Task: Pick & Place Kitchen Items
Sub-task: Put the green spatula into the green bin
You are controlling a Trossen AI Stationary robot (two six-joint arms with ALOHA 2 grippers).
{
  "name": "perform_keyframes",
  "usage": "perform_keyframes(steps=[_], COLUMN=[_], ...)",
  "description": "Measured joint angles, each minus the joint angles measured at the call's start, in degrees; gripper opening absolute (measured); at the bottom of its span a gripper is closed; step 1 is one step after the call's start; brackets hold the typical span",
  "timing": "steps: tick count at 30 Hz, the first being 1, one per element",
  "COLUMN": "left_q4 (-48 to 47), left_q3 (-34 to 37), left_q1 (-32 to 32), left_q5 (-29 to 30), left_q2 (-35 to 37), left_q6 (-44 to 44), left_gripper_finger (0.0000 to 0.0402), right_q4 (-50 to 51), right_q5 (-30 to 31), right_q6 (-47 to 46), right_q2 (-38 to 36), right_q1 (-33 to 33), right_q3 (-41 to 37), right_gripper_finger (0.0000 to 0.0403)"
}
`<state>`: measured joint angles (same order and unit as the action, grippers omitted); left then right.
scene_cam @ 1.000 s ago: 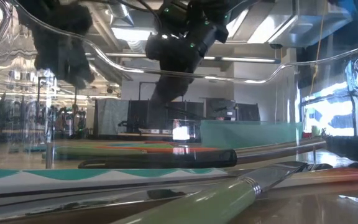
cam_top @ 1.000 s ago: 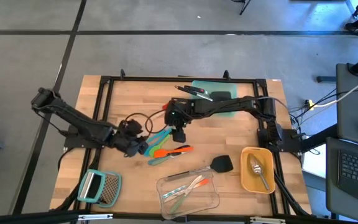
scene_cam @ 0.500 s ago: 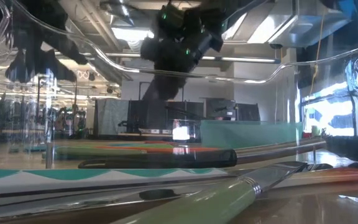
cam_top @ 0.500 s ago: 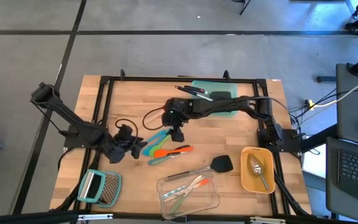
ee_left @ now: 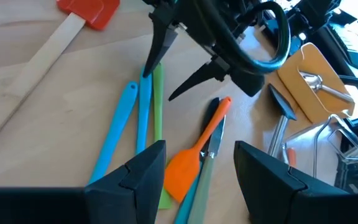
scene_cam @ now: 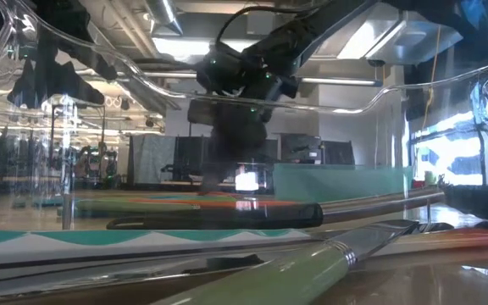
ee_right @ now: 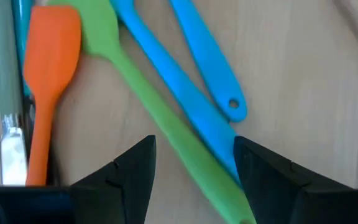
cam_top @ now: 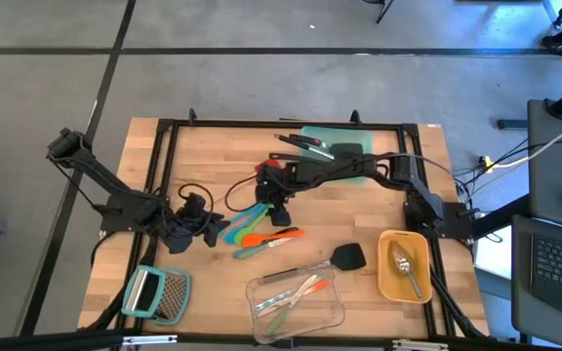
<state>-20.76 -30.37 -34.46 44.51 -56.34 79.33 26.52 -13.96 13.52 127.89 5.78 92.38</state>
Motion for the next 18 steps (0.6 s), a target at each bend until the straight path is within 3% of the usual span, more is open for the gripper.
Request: perform_keyframes(steps=[18], left_q4=[-0.89], left_q3=[0.00], left_q1=[0.00], left_q5=[1.99], left_q2=[-0.04], left_q6=[0.94], left_gripper_finger=[0.0184], right_q4=[5.99], right_q5=[0.91], right_q6=[1.51], right_q2=[1.59], right_q1=[-0.33], right_q3=[0.09], right_gripper_finger=[0.0200])
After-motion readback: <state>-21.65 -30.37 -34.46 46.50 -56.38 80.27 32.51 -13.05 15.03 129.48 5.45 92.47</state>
